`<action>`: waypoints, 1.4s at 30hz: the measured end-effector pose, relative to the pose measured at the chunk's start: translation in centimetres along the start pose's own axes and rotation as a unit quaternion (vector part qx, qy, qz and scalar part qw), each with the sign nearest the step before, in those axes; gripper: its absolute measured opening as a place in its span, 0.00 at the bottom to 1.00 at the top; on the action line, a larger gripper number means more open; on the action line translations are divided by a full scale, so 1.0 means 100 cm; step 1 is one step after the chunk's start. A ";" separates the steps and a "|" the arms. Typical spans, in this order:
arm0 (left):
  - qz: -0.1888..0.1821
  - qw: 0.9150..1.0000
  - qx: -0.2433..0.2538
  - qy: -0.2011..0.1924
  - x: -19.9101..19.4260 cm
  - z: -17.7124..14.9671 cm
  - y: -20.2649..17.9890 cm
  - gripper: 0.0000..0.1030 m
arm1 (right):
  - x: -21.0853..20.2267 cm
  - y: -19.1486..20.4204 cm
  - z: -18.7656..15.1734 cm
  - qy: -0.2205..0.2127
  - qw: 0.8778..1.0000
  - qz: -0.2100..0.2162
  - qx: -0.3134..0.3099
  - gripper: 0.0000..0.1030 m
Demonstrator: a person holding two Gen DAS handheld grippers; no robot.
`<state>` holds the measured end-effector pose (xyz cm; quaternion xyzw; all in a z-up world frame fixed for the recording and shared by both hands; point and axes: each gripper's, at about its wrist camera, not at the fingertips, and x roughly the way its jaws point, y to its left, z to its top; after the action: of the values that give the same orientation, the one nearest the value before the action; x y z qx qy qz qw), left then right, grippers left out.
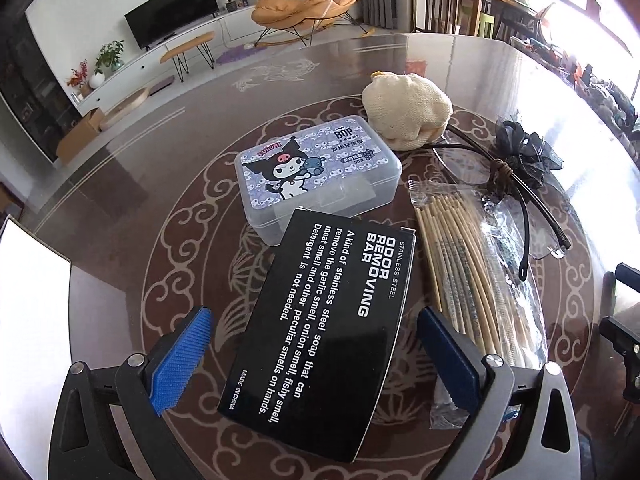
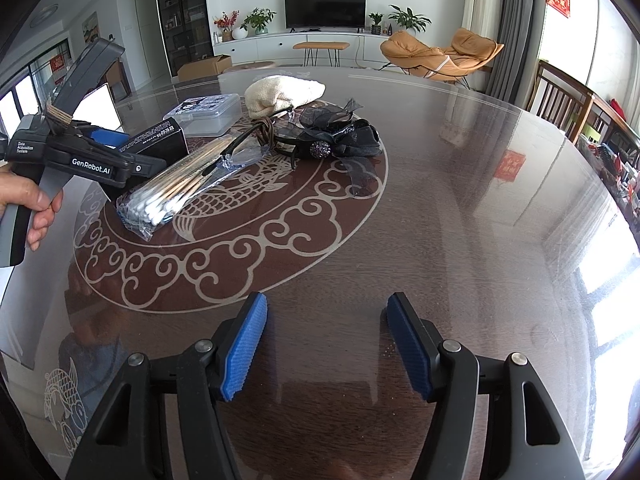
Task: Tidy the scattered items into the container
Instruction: 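Move the left gripper toward the black odor-removing bar box, then grasp the black bar box with the left gripper while the right gripper grasps the cotton swab bag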
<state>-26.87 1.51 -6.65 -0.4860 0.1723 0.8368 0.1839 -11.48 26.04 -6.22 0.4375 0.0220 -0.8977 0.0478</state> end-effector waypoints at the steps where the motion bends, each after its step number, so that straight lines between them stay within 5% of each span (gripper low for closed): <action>1: -0.007 1.000 -0.008 -0.006 -0.002 0.000 0.001 0.66 | 0.000 0.000 0.000 0.000 1.000 0.000 0.000 0.63; 5: -0.004 0.998 -0.054 -0.013 -0.011 -0.013 0.006 0.60 | -0.001 0.000 0.000 0.000 1.000 0.001 0.000 0.63; 9: 0.029 0.992 -0.124 -0.023 -0.038 -0.060 0.016 0.59 | -0.002 -0.003 -0.001 -0.002 1.000 0.012 0.007 0.63; 13: 0.047 0.985 -0.161 -0.025 -0.069 -0.125 0.020 0.59 | -0.008 -0.019 -0.003 -0.011 0.985 0.159 0.060 0.63; 17: 0.066 0.982 -0.168 -0.060 -0.093 -0.162 0.023 0.59 | -0.002 0.013 0.020 0.020 0.971 0.217 0.103 0.63; 21: 0.068 0.976 -0.183 -0.095 -0.107 -0.163 0.028 0.59 | 0.020 0.055 0.060 0.030 0.972 0.178 0.153 0.63; 26: 0.082 0.973 -0.190 -0.100 -0.108 -0.152 0.028 0.59 | 0.049 0.108 0.089 0.056 0.991 0.026 0.120 0.63; 29: 0.083 0.973 -0.190 -0.102 -0.110 -0.155 0.030 0.60 | 0.054 0.122 0.088 0.050 0.993 -0.015 0.108 0.64; 34: 0.097 0.971 -0.195 -0.101 -0.117 -0.163 0.028 0.61 | 0.053 0.119 0.084 0.042 0.997 -0.004 0.072 0.61; 35: 0.095 0.970 -0.198 -0.102 -0.118 -0.166 0.028 0.62 | 0.051 0.117 0.083 0.047 0.997 0.005 0.059 0.52; 36: 0.093 0.970 -0.202 -0.102 -0.118 -0.169 0.028 0.66 | 0.048 0.114 0.081 0.051 0.998 0.017 0.045 0.40; 42: 0.088 0.967 -0.214 -0.109 -0.118 -0.179 0.026 0.83 | -0.001 0.081 0.024 0.037 0.997 0.053 -0.031 0.37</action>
<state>-9.26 -10.79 -4.42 -0.4030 0.0098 0.9150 0.0191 -12.45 17.78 -4.61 0.4694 0.0282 -0.8759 0.1076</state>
